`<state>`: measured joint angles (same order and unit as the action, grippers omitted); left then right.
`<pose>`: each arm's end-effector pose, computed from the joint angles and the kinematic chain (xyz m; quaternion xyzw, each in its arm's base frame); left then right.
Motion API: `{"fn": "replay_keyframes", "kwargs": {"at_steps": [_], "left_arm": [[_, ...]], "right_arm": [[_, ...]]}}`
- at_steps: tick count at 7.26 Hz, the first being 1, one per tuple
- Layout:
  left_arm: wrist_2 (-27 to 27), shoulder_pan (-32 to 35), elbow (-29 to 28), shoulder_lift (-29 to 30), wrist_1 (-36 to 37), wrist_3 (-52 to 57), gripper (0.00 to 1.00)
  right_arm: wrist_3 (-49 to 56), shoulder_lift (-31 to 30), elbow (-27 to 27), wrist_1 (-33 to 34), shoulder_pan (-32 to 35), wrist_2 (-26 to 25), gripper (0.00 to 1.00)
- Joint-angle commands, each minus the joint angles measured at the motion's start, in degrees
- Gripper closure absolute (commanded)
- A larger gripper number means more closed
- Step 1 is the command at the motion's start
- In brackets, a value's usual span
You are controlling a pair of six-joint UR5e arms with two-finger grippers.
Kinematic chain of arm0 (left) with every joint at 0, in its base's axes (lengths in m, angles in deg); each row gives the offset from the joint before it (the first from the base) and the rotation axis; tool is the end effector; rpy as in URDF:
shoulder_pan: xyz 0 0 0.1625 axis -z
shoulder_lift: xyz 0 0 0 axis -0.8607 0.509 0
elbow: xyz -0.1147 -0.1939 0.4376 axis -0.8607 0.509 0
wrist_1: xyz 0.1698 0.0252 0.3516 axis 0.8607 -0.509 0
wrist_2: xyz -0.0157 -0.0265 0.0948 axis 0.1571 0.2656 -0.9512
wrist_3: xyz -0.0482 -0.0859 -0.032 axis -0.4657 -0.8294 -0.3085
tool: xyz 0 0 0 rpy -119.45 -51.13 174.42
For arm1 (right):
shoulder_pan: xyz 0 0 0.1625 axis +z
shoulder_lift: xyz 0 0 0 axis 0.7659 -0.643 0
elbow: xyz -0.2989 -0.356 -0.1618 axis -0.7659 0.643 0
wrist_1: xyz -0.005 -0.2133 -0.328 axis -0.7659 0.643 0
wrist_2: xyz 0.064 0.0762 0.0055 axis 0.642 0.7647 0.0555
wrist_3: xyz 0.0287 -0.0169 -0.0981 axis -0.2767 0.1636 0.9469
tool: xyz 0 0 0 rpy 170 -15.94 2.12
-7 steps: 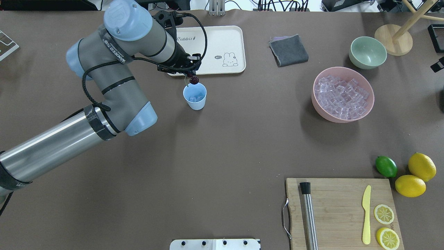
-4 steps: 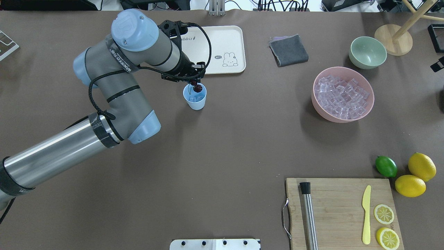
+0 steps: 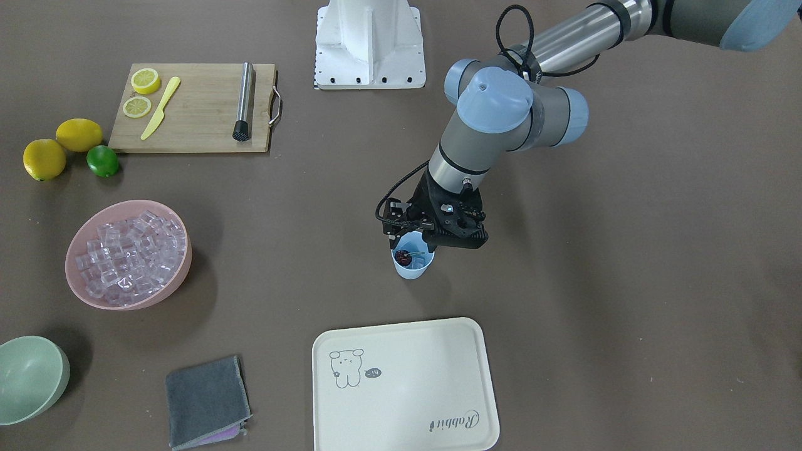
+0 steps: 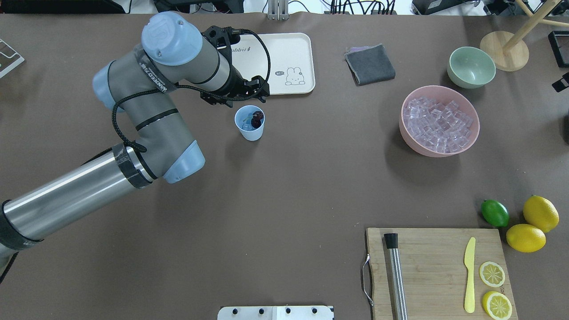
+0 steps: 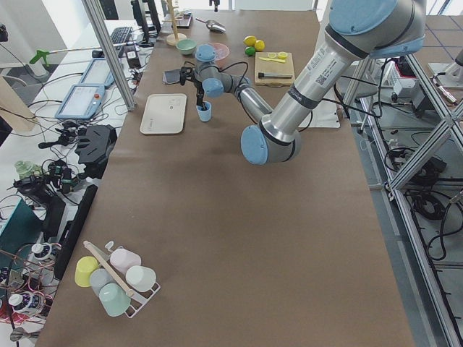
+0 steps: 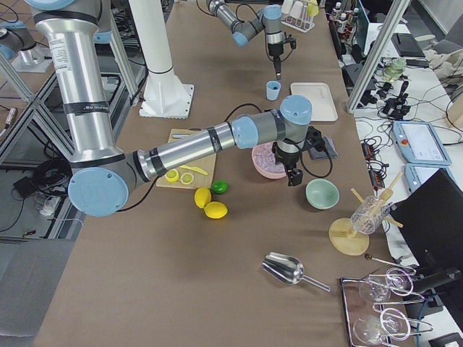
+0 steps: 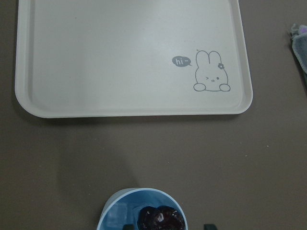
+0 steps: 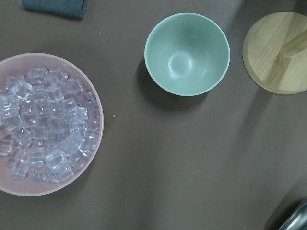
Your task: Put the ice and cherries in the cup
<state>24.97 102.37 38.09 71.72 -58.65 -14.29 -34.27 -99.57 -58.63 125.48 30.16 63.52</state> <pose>0.5015 -0.5923 0.2528 0.1075 0.5128 -0.0640 0.8494 -0.0332 -0.5419 0.5505 0.1251 -0.3821 -0.1890 0.8959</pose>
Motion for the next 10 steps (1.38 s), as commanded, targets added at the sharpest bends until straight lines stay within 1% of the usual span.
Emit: {"fn": "replay_keyframes", "kwargs": {"at_steps": [1,2,3,4,5,6,7,8,9,10], "left_arm": [[8.4,9.3,2.5,-6.4,1.0,0.6,0.02],[9.8,13.7,7.0,-13.6,1.2,9.6,0.02],[16.2,21.0,8.4,-19.8,1.1,16.5,0.02],[22.2,27.6,8.2,-24.0,1.1,21.3,0.02],[25.6,32.3,8.3,-28.9,1.1,26.8,0.02],[28.4,38.3,6.5,-31.9,1.2,34.0,0.02],[31.1,45.3,2.4,-33.5,1.3,44.9,0.02],[32.0,49.9,0.9,-33.6,5.9,52.2,0.02],[31.6,51.1,1.1,-33.6,9.6,58.7,0.02],[31.3,52.0,2.9,-33.4,16.2,65.1,0.02]], "right_arm": [[0.2,0.1,0.3,0.0,-0.1,0.0,0.01],[0.2,-0.2,0.2,0.0,-0.1,0.1,0.01],[0.4,-0.1,1.0,0.0,-0.1,0.0,0.01],[0.7,-0.1,2.3,-1.6,-0.1,-0.1,0.01],[1.4,-0.3,5.6,-6.6,-0.1,-0.1,0.01],[1.3,-0.2,10.6,-14.5,-0.1,0.3,0.01],[1.4,-0.1,13.0,-18.8,-0.1,0.5,0.01],[1.6,0.6,13.3,-18.2,0.7,0.5,0.01],[1.8,0.6,13.3,-18.1,2.1,0.3,0.01],[1.7,0.7,13.1,-18.1,3.7,0.6,0.01]]}}
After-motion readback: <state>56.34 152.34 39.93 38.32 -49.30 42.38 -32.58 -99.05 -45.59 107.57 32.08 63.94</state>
